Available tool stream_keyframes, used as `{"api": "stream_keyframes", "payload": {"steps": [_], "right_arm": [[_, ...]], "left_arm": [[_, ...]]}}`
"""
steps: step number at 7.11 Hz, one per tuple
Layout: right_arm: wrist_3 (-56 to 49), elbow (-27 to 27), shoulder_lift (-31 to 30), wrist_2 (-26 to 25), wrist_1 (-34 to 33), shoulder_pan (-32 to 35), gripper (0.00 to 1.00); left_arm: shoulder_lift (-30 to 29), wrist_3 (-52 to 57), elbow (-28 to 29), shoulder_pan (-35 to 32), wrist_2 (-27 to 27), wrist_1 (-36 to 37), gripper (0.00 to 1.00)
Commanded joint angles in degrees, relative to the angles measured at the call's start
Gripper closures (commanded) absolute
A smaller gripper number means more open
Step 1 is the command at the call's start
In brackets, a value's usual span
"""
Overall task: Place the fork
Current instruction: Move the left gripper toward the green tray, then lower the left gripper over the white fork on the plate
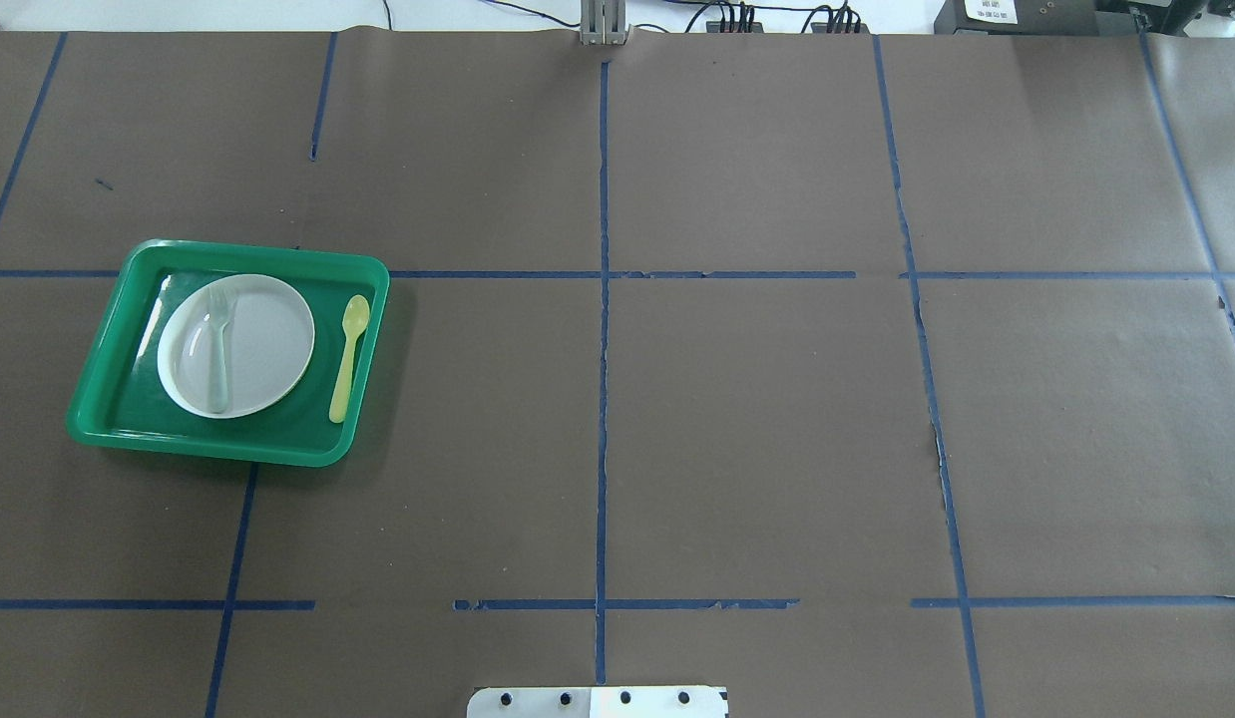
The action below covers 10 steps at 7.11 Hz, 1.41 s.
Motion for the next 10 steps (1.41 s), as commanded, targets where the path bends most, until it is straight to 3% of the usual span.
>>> {"api": "stream_keyframes", "payload": {"steps": [1, 4, 6, 8, 10], "right_arm": [[0.00, -0.06, 0.00, 0.00, 0.00, 0.00, 0.00], [0.00, -0.06, 0.00, 0.00, 0.00, 0.00, 0.00], [0.09, -0.06, 0.00, 0.00, 0.00, 0.00, 0.00], [0.00, 0.02, 0.00, 0.00, 0.00, 0.00, 0.00], [0.09, -0.06, 0.00, 0.00, 0.00, 0.00, 0.00]], "left_arm": [[-2.50, -24.04, -2.70, 13.44, 0.85, -10.31, 0.00], [-9.08, -30.28, -0.95, 22.16, 6.81, -10.79, 0.00], [-15.22, -35.43, 5.00, 26.93, 9.81, -10.53, 0.00], [-14.91, -39.93, 5.74, 30.62, 15.84, -12.62, 0.00], [-10.97, -40.74, 6.70, 32.74, 16.75, -19.54, 0.00]]}}
